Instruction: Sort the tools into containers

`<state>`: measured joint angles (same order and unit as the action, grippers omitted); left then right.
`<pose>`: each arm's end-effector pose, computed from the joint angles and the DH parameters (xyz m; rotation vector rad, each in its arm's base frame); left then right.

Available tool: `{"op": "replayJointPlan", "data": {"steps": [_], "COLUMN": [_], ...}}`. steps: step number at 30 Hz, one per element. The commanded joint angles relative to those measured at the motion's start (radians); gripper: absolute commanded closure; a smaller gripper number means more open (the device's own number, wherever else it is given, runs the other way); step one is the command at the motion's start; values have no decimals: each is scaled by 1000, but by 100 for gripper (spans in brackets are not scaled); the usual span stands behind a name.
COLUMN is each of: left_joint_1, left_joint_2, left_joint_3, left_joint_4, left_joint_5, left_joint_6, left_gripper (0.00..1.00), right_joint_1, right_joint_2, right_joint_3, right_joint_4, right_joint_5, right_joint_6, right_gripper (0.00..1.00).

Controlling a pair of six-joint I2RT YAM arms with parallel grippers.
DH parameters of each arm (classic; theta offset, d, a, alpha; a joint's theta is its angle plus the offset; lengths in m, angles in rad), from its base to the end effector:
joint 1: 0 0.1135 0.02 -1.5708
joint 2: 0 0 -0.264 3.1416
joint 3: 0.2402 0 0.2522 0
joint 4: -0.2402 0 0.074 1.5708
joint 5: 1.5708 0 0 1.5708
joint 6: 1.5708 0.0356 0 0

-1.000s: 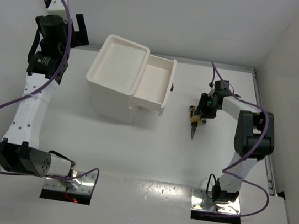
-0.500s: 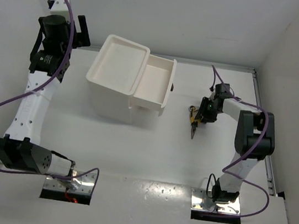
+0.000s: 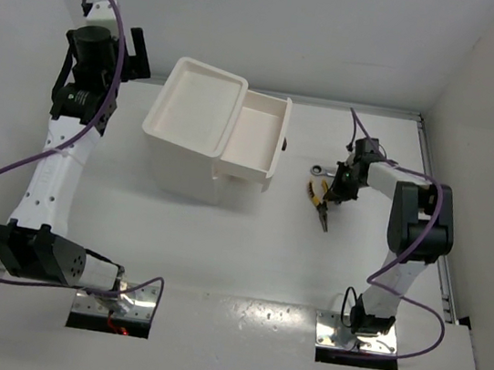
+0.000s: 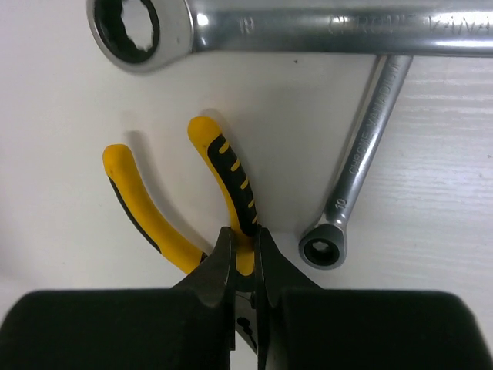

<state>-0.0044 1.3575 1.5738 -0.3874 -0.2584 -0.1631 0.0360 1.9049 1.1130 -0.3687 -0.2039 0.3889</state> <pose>0.2974 0.0078 0.4642 -0.3252 1.7065 0.1019 0.3643 0.0203 0.1309 0.4262 2.7241 0.3966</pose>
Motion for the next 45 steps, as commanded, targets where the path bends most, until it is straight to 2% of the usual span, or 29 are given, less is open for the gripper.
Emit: {"op": "replayJointPlan", "data": {"steps": [1,5,8,10,12,13,14,15,19,25,31,39,40,41,44,45], "left_joint_1": [12,12,12,12,1,1,1,1,1,1,1,1,1,1,1,1], "left_joint_2": [-34,-43,-43,-43,-43,-43,-43,-43,-43,-43,-43,-43,-43,-43,-43,-43], "left_joint_3": [-15,-49,-58,-58,-67,-77,-77,-77,-77,-77,-86,-110,-110,-110,-110,-110], "left_joint_4": [18,18,18,18,18,18,18,18,18,18,18,18,18,18,18,18], "left_joint_5": [4,13,13,13,13,13,13,13,22,22,13,13,13,13,13,13], "left_joint_6": [-9,-19,-19,-19,-29,-38,-38,-38,-38,-38,-29,-38,-38,-38,-38,-38], "left_gripper": [0,0,0,0,0,0,0,0,0,0,0,0,0,0,0,0], "right_joint_1": [7,-2,-2,-2,-2,24,24,36,108,197,280,308,320,320,329,329], "right_joint_2": [-76,-206,-298,-331,-380,-427,-428,-428,-373,-213,-103,-17,-17,-4,-4,-4], "right_joint_3": [48,122,198,266,291,291,291,312,433,582,685,768,778,778,778,778], "right_joint_4": [-62,-171,-242,-253,-201,-39,-38,41,88,70,-36,-98,-98,-84,-75,-75], "right_joint_5": [37,89,54,-27,-162,-236,-250,-250,-273,-187,-94,-48,-48,-48,-57,-72], "right_joint_6": [5,70,158,241,338,431,432,467,570,732,783,765,756,755,745,745], "right_gripper": [100,100,100,100,100,100,100,100,100,100,100,100,97,88,74,72]}}
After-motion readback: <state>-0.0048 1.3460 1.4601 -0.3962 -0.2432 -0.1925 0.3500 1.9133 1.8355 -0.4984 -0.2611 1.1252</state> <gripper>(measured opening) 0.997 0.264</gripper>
